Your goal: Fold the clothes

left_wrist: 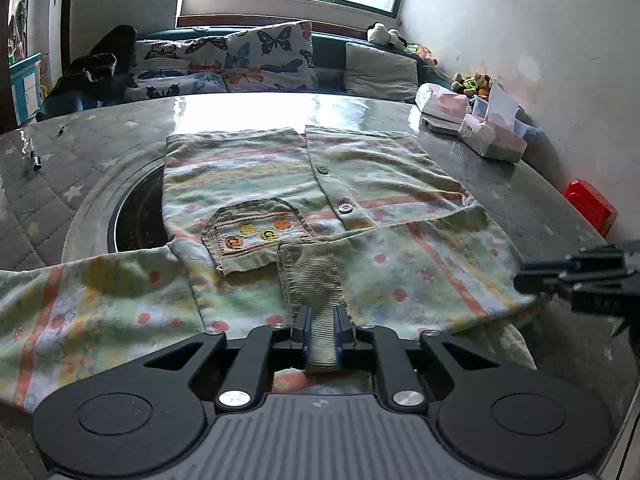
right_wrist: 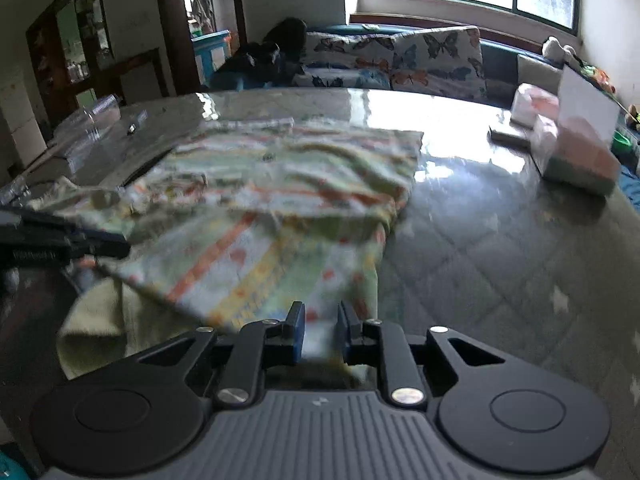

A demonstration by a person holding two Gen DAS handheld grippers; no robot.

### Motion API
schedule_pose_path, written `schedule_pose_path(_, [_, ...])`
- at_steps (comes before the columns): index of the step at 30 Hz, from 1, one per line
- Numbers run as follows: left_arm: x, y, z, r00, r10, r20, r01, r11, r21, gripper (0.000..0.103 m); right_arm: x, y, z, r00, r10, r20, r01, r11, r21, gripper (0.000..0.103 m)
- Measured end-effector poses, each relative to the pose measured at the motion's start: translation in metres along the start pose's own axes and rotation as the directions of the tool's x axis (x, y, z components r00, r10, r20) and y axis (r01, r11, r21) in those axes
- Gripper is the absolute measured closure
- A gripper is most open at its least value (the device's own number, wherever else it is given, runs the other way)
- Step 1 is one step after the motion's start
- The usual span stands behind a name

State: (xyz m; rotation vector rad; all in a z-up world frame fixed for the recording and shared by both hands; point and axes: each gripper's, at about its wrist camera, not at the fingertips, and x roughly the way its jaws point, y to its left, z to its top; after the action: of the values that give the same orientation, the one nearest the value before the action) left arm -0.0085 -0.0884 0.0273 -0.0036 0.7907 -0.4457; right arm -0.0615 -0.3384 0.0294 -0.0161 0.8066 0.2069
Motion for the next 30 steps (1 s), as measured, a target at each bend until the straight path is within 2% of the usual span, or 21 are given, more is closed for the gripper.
schedule_pose_path(4, [-0.007,0.001,-0.001,1.000,0.009,0.011,-0.009,1.000,-0.007,0.084,-0.007,0.010,0.009,1.000,0.002,0.014,-0.002,0.999,-0.039,0.085])
schedule_pose_path(6, [-0.015,0.005,-0.002,0.999,0.023,0.028,-0.022,1.000,-0.021,0.073,-0.007,0.020,0.018,0.999,0.023,0.025,-0.021,0.997,-0.077,0.085])
schedule_pose_path(7, [-0.019,0.008,-0.002,0.999,0.032,0.037,-0.031,0.999,-0.029,0.071,-0.006,0.026,0.022,0.999,0.038,0.028,-0.035,0.995,-0.094,0.085])
schedule_pose_path(12, [-0.039,0.034,-0.006,0.992,0.110,0.061,-0.104,0.990,-0.093,0.059,0.014,0.066,0.041,0.992,0.127,0.014,-0.122,0.974,-0.189,0.085])
schedule_pose_path(16, [-0.055,0.061,-0.011,0.979,0.190,0.077,-0.176,0.970,-0.165,0.053,0.032,0.100,0.047,0.981,0.190,-0.021,-0.189,0.949,-0.253,0.085])
schedule_pose_path(22, [-0.078,0.105,-0.026,0.945,0.319,0.072,-0.287,0.916,-0.281,0.048,0.053,0.130,0.044,0.974,0.216,-0.061,-0.225,0.926,-0.304,0.084])
schedule_pose_path(26, [-0.091,0.133,-0.029,0.908,0.413,0.074,-0.363,0.862,-0.353,0.048,0.052,0.130,0.046,0.975,0.217,-0.057,-0.224,0.929,-0.296,0.084])
schedule_pose_path(30, [-0.105,0.161,-0.032,0.862,0.502,0.068,-0.432,0.797,-0.422,0.048,0.047,0.127,0.047,0.975,0.219,-0.048,-0.223,0.933,-0.282,0.083])
